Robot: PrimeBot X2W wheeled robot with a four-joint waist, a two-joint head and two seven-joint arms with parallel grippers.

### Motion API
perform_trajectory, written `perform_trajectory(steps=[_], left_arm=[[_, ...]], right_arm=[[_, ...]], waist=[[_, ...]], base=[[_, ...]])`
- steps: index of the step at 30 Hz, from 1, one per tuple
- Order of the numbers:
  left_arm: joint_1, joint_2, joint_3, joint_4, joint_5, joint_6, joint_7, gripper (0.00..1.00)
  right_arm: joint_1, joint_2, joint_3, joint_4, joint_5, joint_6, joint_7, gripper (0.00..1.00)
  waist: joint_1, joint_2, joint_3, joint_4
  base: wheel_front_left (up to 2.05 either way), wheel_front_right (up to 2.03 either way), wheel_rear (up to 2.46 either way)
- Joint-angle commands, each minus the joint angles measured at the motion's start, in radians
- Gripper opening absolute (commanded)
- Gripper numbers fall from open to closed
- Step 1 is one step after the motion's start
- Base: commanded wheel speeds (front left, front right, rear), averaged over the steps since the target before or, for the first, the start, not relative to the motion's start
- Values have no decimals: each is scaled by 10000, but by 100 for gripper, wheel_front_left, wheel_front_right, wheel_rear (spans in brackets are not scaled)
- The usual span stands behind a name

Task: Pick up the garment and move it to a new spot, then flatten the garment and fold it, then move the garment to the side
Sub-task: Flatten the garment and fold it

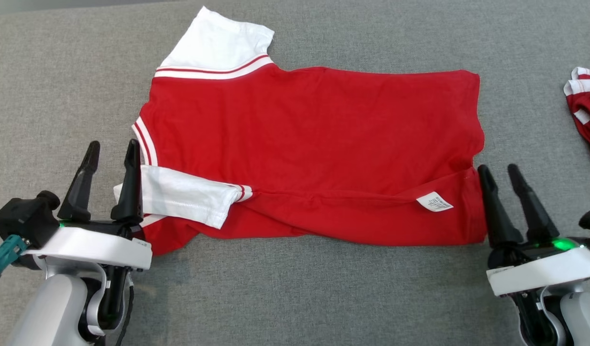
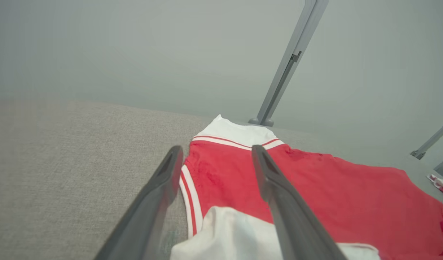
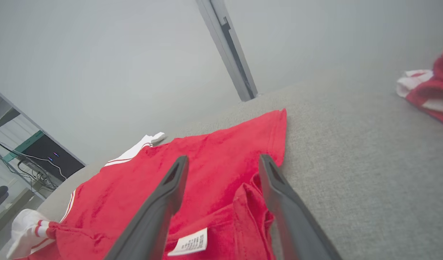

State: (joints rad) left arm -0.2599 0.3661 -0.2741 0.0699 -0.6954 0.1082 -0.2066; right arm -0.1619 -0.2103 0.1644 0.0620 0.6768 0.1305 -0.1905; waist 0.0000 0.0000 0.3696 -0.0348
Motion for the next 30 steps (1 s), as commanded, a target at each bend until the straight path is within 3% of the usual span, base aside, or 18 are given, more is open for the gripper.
perform_trajectory(steps=[1, 7, 15, 21, 30], left_arm=[[-275, -54, 121, 21, 280, 126, -248, 100], [-288, -460, 661, -294, 1469, 411, -575, 100], [990, -1185, 1711, -911, 3217, 2, -582, 100], [2063, -1551, 2069, -476, 3631, -478, -576, 100], [2425, -1806, 2271, 118, 3994, -821, -577, 100]], right_arm=[[-180, -73, -109, -23, -339, 7, -304, 100], [-121, 112, -718, -280, -1906, 7, -735, 100], [765, 693, -1491, -589, -3448, 5, -763, 100], [1422, 923, -1698, -415, -3706, 5, -759, 100], [1713, 988, -1747, -325, -3829, 5, -761, 100]], waist=[[0, 0, -38, -7], [0, 0, -216, 27], [0, 0, -733, -8], [0, 0, -1062, -77], [0, 0, -1312, -28]], base=[[0, 0, 0], [0, 0, 0], [0, 0, 0], [0, 0, 0], [0, 0, 0]])
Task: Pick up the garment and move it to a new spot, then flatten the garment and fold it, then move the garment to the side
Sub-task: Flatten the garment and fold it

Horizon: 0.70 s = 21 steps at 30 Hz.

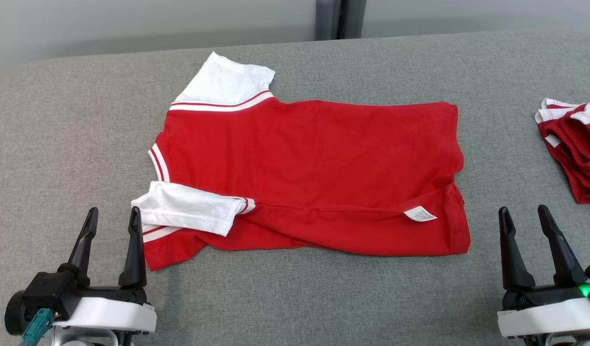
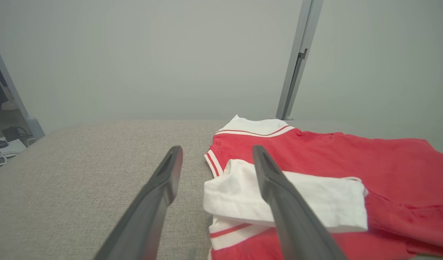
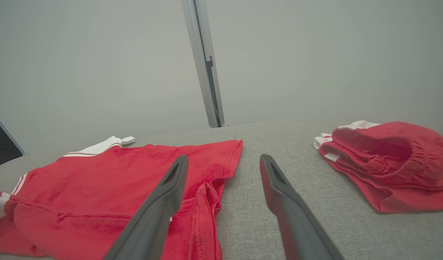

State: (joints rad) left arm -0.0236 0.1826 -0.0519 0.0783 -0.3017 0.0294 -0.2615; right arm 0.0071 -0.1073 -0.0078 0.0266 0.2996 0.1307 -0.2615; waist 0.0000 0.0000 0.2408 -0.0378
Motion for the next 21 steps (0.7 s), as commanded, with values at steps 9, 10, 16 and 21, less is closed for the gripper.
perform_trajectory(steps=[9, 10, 16, 21], left_arm=[[-34, -35, 67, 467, 120, -291, -18, 100], [-115, -21, 23, 519, 98, -305, 30, 100], [-354, -154, -315, 1426, -198, -644, 431, 100], [-570, -253, -409, 2061, -392, -801, 493, 100]], right_arm=[[-67, -163, 49, 139, -87, 3, -52, 100], [-122, -199, 67, 171, -96, 3, -51, 100], [-318, -339, 469, 1085, 37, 3, -42, 100], [-452, -305, 756, 1836, 213, 3, -45, 100]], waist=[[0, 0, -67, 48], [0, 0, -40, 68], [0, 0, 318, 156], [0, 0, 523, 173]], base=[[0, 0, 0], [0, 0, 0], [0, 0, 0], [0, 0, 0]])
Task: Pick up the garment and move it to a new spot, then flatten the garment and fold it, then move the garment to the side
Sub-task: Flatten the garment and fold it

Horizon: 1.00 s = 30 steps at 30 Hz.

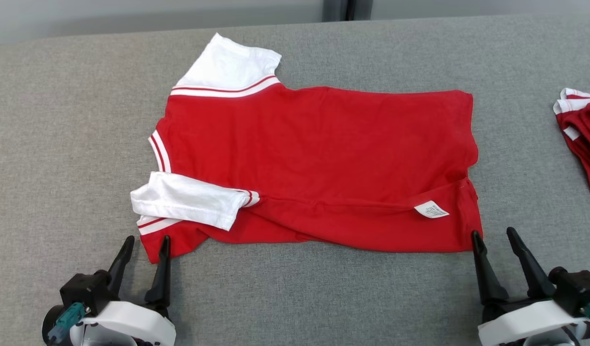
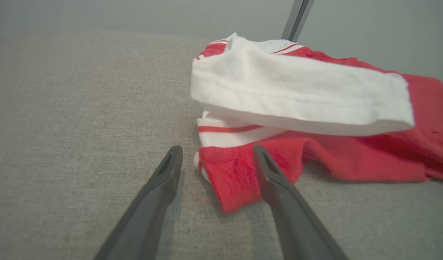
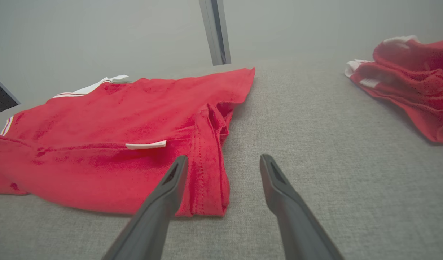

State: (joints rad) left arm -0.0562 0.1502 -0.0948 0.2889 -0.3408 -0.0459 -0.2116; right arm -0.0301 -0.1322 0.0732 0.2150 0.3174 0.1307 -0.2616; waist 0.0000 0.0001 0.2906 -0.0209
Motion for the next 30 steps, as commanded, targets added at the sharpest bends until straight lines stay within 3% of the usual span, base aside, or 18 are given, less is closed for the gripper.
perform_trajectory(steps=[1, 9, 10, 11, 12, 14, 22, 30], left_arm=[[-294, 65, 25, 89, -67, -69, -8, 100], [-840, 150, -112, 1109, -230, -293, 136, 99], [-895, 178, -154, 1192, -198, -308, 107, 33], [-941, 164, -201, 1299, -249, -347, 192, 0], [-989, 156, -225, 1344, -287, -362, 175, 0], [-1080, 170, -283, 1433, -293, -397, 168, 0], [-1165, 433, -370, 1074, -279, -477, 163, 0], [-116, 835, -311, -276, -428, -255, 908, 0]], right_arm=[[-129, -28, 39, 116, 82, 3, -44, 100], [-718, 46, 512, 1098, 385, 3, -48, 100], [-777, 36, 576, 1208, 404, 3, -47, 100], [-855, 20, 605, 1314, 458, 3, -47, 88], [-910, 6, 660, 1422, 527, 3, -47, 43], [-997, -33, 713, 1536, 625, 3, -48, 0], [-787, -250, 440, 1259, 884, 3, -48, 0], [126, -527, 394, 517, 940, 3, 415, 0]], waist=[[0, -1, 81, -9], [0, -1, 345, -83], [0, -1, 349, -91], [0, -1, 348, -92], [0, -1, 344, -87], [0, -1, 324, -73], [0, -1, 27, 47], [0, -1, -463, 92]], base=[[0, 0, 0], [0, 0, 0], [0, 0, 0], [0, 0, 0], [0, 0, 0], [0, 0, 0], [0, 0, 0], [0, 0, 0]])
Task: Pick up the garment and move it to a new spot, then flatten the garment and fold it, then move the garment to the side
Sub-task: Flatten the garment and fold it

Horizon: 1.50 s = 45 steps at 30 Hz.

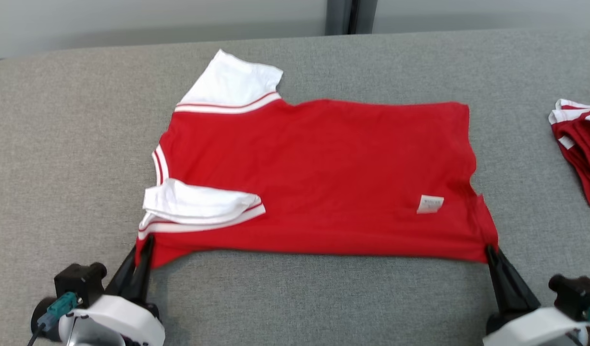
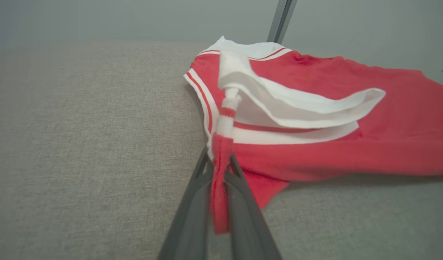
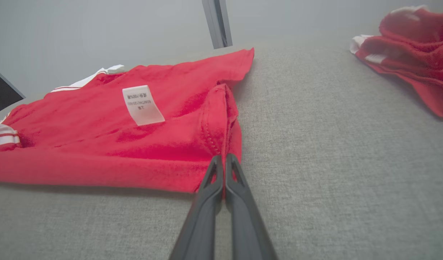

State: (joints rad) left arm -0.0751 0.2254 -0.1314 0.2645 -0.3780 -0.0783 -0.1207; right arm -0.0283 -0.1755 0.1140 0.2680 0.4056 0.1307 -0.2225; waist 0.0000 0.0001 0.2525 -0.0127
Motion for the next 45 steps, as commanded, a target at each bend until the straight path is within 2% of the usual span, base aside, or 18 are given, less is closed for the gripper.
perform_trajectory(steps=[1, 8, 13, 14, 15, 16, 17, 18, 25, 32, 45], left_arm=[[305, 89, 84, -197, -119, 118, 157, 0], [1797, 3, 85, -1467, -443, 539, 997, 0], [2246, -97, 85, -1990, -670, 703, 1270, 0], [2231, -140, 87, -2040, -718, 697, 1282, 14], [2231, -140, 87, -2040, -718, 697, 1282, 14], [2200, -152, 69, -2051, -747, 675, 1302, 31], [2128, -169, 50, -2025, -746, 679, 1311, 58], [2038, -201, 16, -1998, -750, 679, 1300, 100], [1365, -396, 150, -1757, -597, 753, 313, 100], [313, -336, 223, -1768, 16, 922, -876, 100], [-239, -241, 60, -1506, 358, 1122, -1023, 100]], right_arm=[[288, -98, -36, -154, 54, 3, 97, 0], [1594, -11, -374, -636, 154, 2, 684, 0], [1963, 90, -554, -879, 142, 2, 907, 0], [1919, 101, -527, -867, 152, 2, 969, 0], [1919, 101, -527, -867, 152, 2, 969, 0], [1856, 91, -478, -797, 197, 2, 1060, 32], [1711, 59, -492, -798, 183, 2, 970, 48], [1575, 71, -497, -792, 223, 2, 903, 100], [873, 284, -872, -701, -33, 3, 387, 100], [168, 472, -1249, -1391, -647, 3, 184, 100], [163, 649, -1332, -2685, -1111, 3, 591, 100]], waist=[[0, -1, -164, 18], [0, -1, -720, 98], [0, -1, -818, 110], [0, -1, -815, 97], [0, -1, -815, 97], [0, -1, -779, 80], [0, -1, -745, 63], [0, -1, -719, 49], [0, -1, -600, -47], [0, -1, -515, -74], [0, -1, -293, -56]], base=[[0, 0, 0], [0, 0, 0], [0, 0, 0], [0, 0, 0], [0, 0, 0], [0, 0, 0], [0, 0, 0], [0, 0, 0], [0, 0, 0], [0, 0, 0], [0, 0, 0]])
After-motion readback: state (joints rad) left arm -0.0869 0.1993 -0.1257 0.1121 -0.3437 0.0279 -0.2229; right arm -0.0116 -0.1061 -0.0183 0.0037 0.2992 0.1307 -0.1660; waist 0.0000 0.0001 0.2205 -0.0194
